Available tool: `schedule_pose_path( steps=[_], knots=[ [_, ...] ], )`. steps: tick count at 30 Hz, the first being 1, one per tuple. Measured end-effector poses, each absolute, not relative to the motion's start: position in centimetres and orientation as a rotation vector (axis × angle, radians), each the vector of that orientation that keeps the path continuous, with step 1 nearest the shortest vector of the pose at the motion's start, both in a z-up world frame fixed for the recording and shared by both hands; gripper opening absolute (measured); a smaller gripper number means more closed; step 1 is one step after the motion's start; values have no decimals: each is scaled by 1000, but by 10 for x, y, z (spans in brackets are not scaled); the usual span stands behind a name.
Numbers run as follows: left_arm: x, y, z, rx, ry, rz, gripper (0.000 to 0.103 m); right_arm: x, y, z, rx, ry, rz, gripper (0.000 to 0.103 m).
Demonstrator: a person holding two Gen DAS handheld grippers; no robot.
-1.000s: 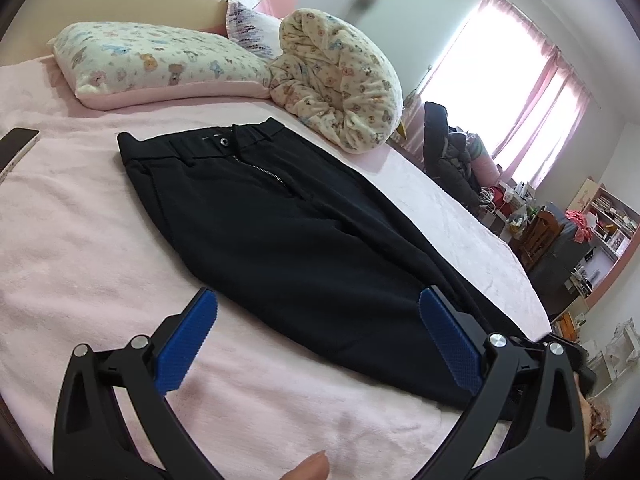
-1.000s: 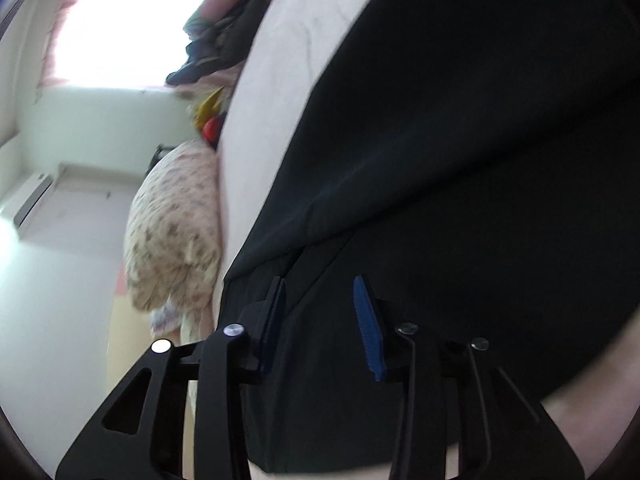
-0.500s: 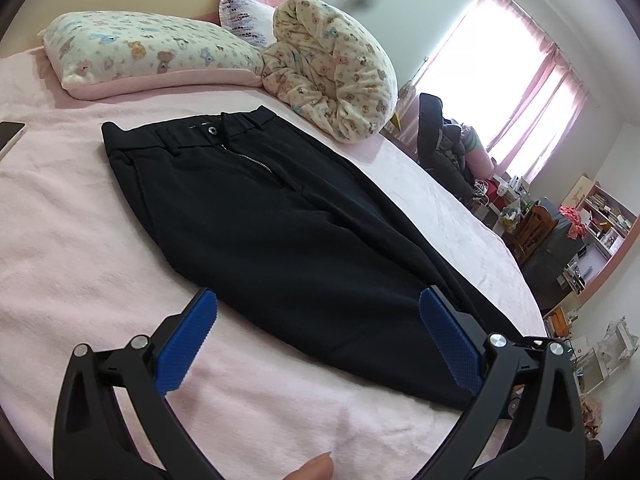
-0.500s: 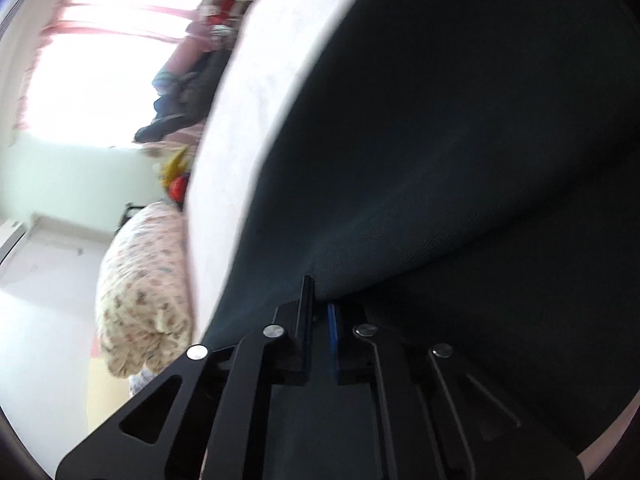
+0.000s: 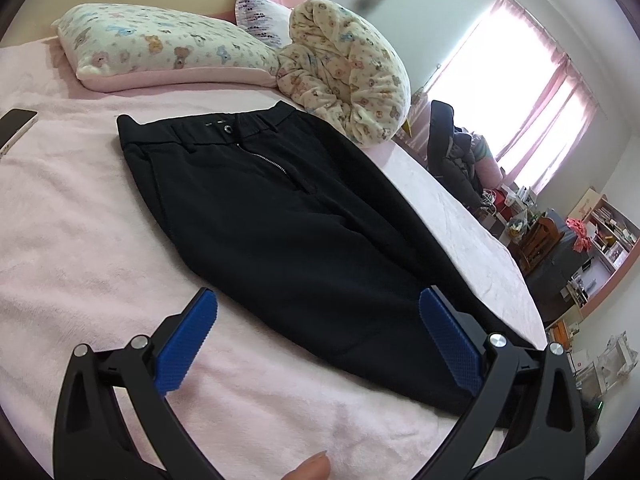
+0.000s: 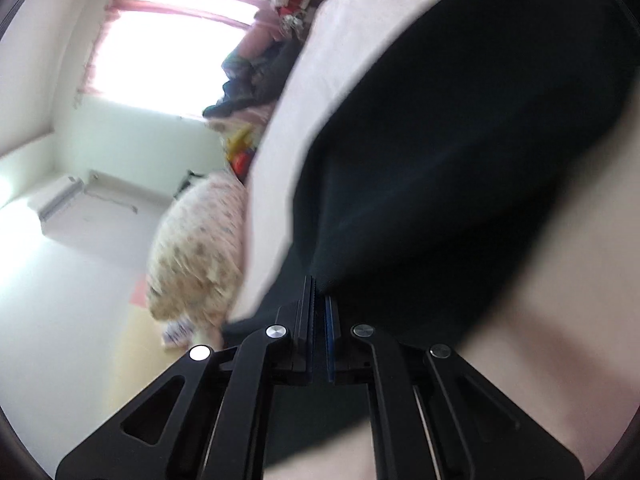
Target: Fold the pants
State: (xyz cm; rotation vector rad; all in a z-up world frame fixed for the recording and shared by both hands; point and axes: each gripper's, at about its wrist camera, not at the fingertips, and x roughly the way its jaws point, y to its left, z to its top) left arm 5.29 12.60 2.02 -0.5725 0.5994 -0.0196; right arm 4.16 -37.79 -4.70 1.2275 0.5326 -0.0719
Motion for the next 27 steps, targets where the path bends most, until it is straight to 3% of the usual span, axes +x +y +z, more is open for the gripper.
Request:
schedule_pose_path(
  steps=[6,8,10,17,22,27],
  knots=[
    [64,129,33,-585,580,-8,101,33,-361,-80,1115,709,-93,9],
    [76,134,45,-607,558,-36,101,25,-360,-72,1087,754,-95,31],
    [91,140,57,-638,539,-76,101,3,-356,-61,1056,732,-82,37],
    [139,167,56,-718,554,-26,101,66,-281,-11,1150,703,298,37],
    [152,190,24,-773,623,65,101,166,-222,-41,1416,779,352,37],
    [158,207,19,-745,642,120,101,214,-207,-67,1486,803,211,41]
  ],
)
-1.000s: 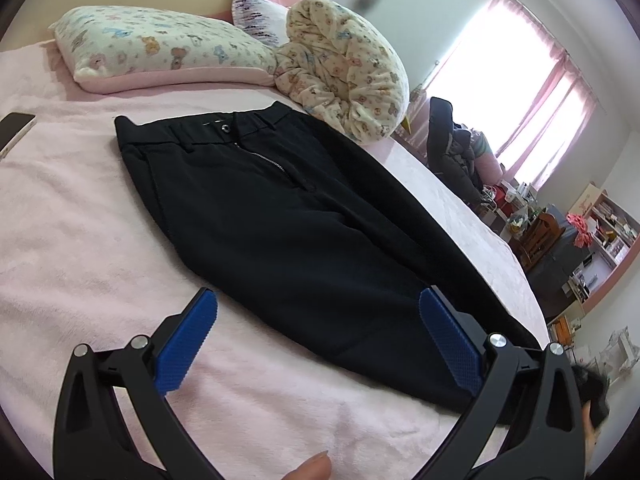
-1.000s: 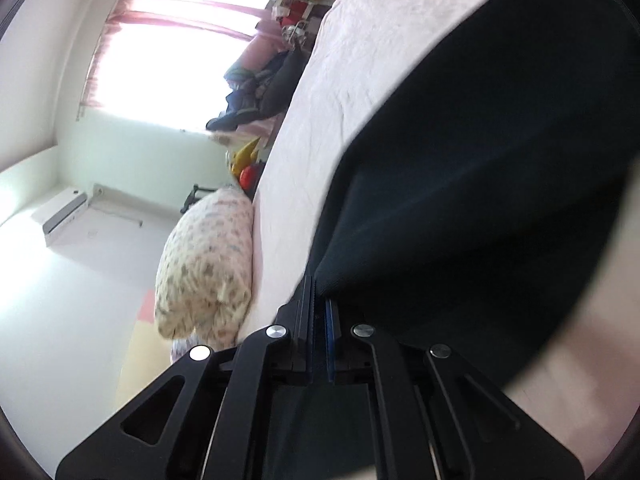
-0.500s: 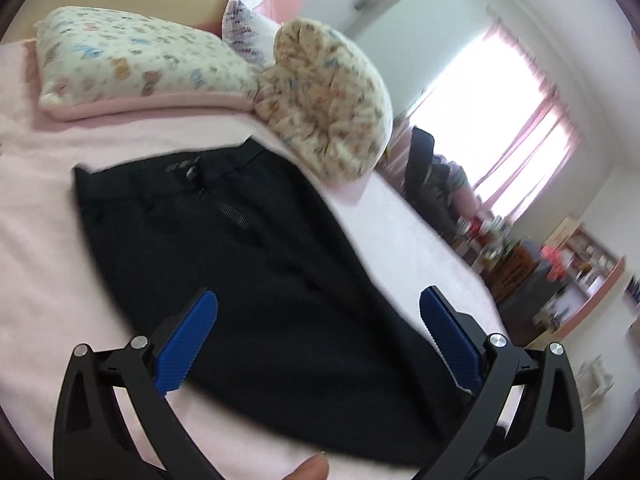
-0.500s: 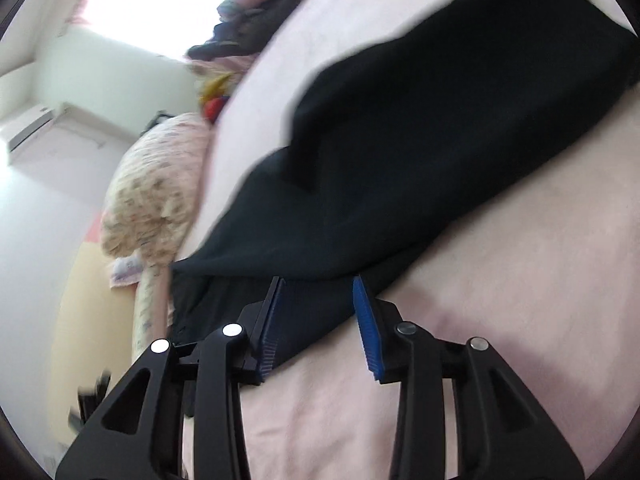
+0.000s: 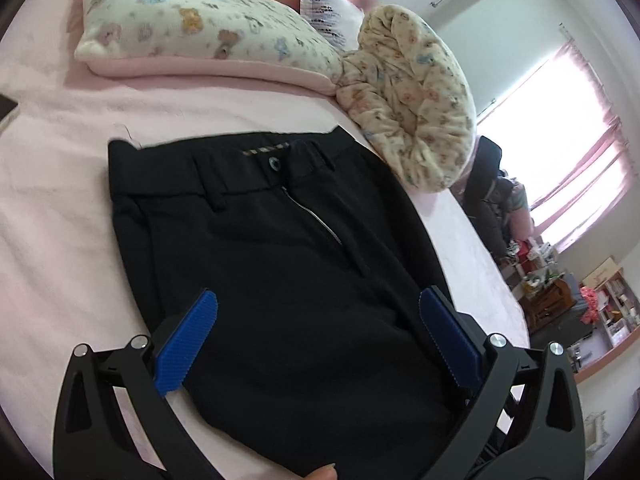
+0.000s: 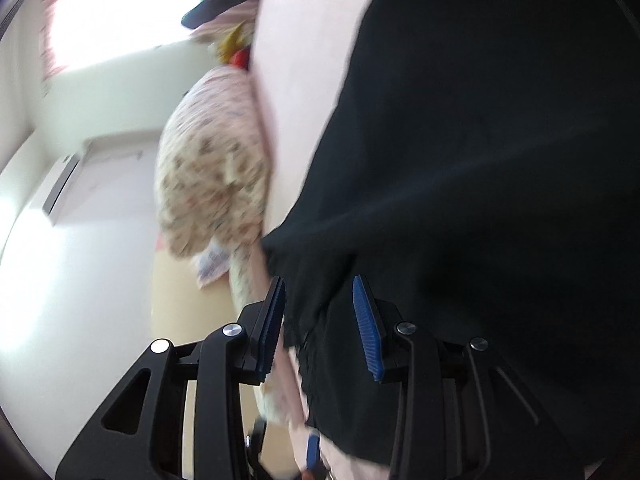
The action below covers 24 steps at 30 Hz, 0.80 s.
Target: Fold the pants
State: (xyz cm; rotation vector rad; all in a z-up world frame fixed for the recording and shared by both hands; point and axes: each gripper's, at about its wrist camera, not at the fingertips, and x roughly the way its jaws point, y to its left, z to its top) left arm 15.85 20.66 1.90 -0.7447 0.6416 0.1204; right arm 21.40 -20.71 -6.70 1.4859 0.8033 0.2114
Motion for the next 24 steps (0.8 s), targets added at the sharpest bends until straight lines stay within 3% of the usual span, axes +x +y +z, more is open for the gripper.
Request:
schedule_pose_path(
  steps=[1,4,6,7,10,17,24],
  knots=[
    [160,207,20,-724,638,124,101,221,-207,-75,1506,810,168,46],
    [162,208,22,-676,622,118,101,235,-210,-89,1544,766,115,45],
    [165,203,24,-634,619,102,101,237,-215,-94,1531,728,105,30],
    [167,199,26,-613,616,85,101,232,-218,-94,1495,705,99,15],
    [172,190,26,-602,628,27,101,228,-221,-98,1448,661,148,8],
    [216,174,21,-632,768,-165,101,207,-213,-80,1223,612,364,5],
    [327,159,42,-682,890,-215,101,200,-215,-84,1186,638,435,5]
  ],
)
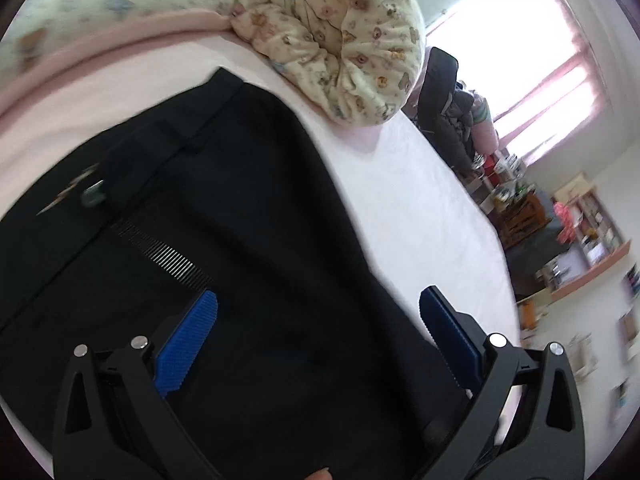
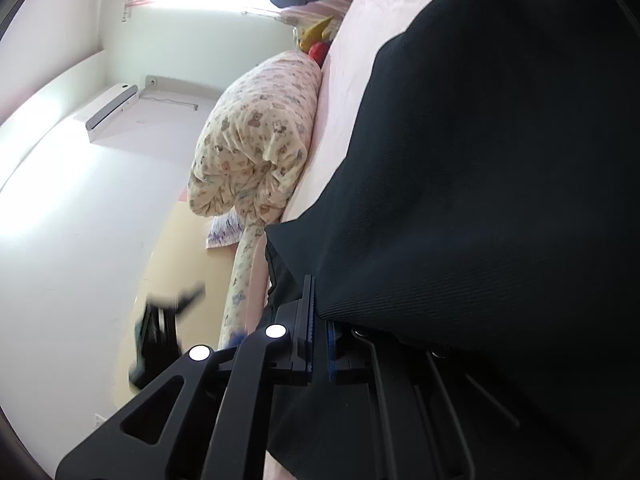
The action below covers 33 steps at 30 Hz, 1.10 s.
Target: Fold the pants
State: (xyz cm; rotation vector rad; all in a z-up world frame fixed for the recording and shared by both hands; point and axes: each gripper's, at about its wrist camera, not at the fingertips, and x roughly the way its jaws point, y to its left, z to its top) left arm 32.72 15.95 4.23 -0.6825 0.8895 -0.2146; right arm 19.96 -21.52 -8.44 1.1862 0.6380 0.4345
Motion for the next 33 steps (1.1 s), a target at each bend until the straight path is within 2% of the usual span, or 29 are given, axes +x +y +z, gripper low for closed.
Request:
schedule_pose_path(
  steps=[6,8,11,13,14,16,17,18,25,33],
  knots=[
    [428,131,10,-712,1094,-53,100,204,-218,-85,1207,670,457,5],
    [446,122,1,-743,1100,-50,98,207,-216,-81,1192,674,457,5],
    [461,112,-1,-709,1061,-1,90,206,-214,-77,1158,672,451,5],
    [468,111,-3,-694,1041,26,63,206,-213,-75,1145,671,446,5],
    [469,112,-4,-703,1034,35,56,205,-213,-73,1140,670,444,5],
    [467,119,-6,-720,1003,79,24,204,-213,-71,1126,665,439,5],
    [468,122,-7,-718,1001,89,19,203,-213,-69,1114,661,436,5],
    [466,126,-10,-721,1003,89,9,203,-212,-67,1107,658,433,5],
    [423,139,0,-786,872,143,6,200,-211,-49,1066,614,415,5],
    [299,167,69,-777,684,112,6,188,-223,-20,983,496,428,5]
  ],
)
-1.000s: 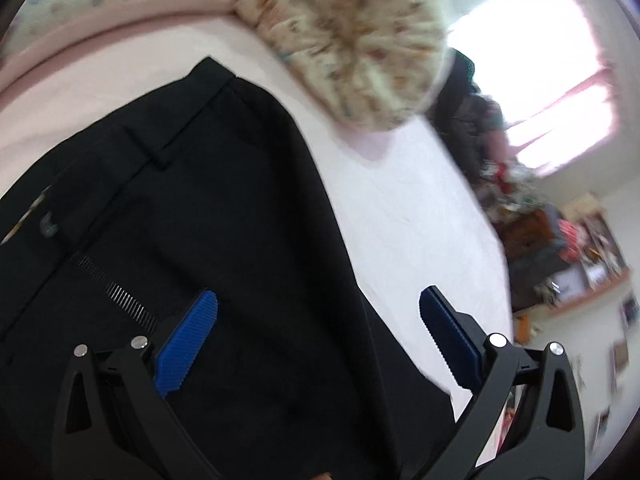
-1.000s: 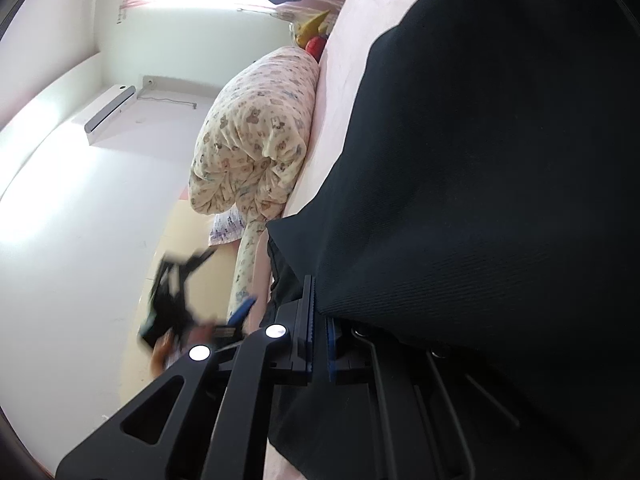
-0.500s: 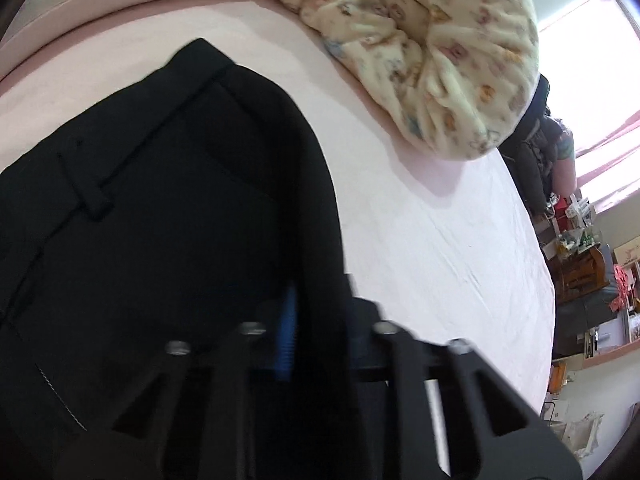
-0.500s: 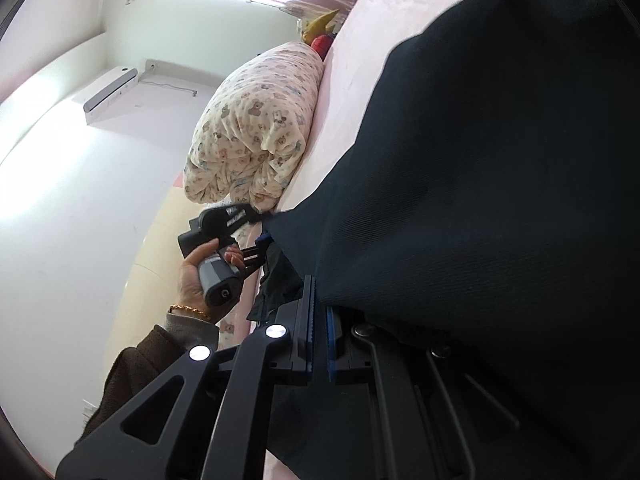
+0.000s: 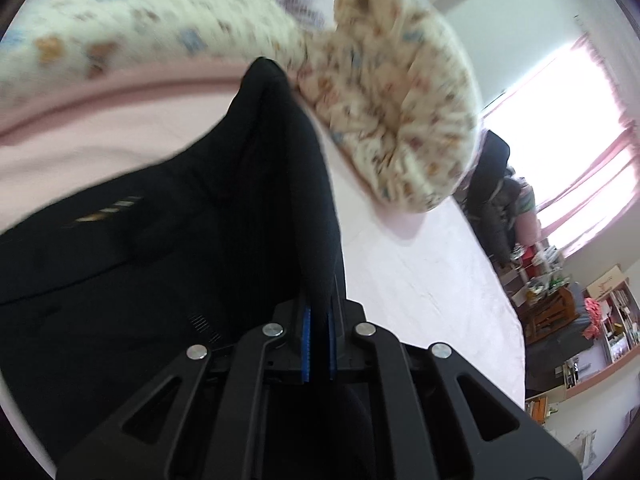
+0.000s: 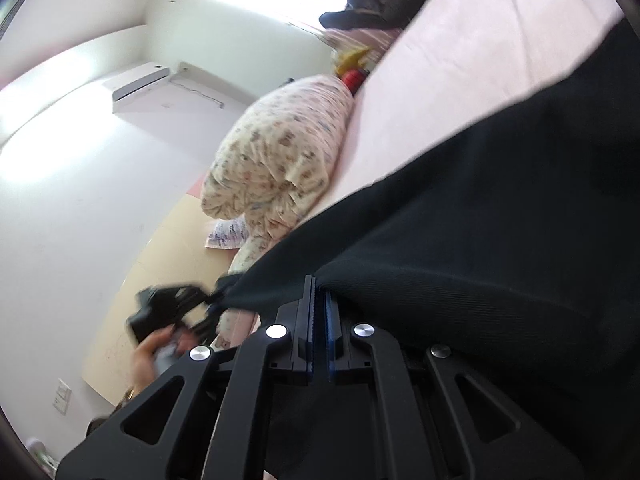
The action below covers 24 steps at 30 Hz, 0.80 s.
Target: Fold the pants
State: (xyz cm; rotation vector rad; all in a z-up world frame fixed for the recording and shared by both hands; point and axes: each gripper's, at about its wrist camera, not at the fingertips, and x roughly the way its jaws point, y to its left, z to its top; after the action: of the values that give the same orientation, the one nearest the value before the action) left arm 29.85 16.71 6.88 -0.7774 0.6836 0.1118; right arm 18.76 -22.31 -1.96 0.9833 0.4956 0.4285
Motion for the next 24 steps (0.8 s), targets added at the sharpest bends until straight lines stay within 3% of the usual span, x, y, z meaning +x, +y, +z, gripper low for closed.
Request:
schedule_pose_path(
  steps=[5,10,16,20,23,24],
  knots=[
    [209,190,78,-816,600,96,6,161,-237,-3,985,502,470,4],
    [152,204,33,-884,643,137,6,142,-240,-9,934,604,436,4],
    [128,209,-16,-949,702,222,7,126,-232,-24,842,761,364,4],
    [112,201,-19,-933,666,238,7,111,-235,-38,761,890,277,4],
    [98,199,-22,-956,656,242,12,94,-247,-43,757,934,264,5],
    [91,200,-23,-992,640,249,19,87,-253,-43,779,944,276,5]
  ],
)
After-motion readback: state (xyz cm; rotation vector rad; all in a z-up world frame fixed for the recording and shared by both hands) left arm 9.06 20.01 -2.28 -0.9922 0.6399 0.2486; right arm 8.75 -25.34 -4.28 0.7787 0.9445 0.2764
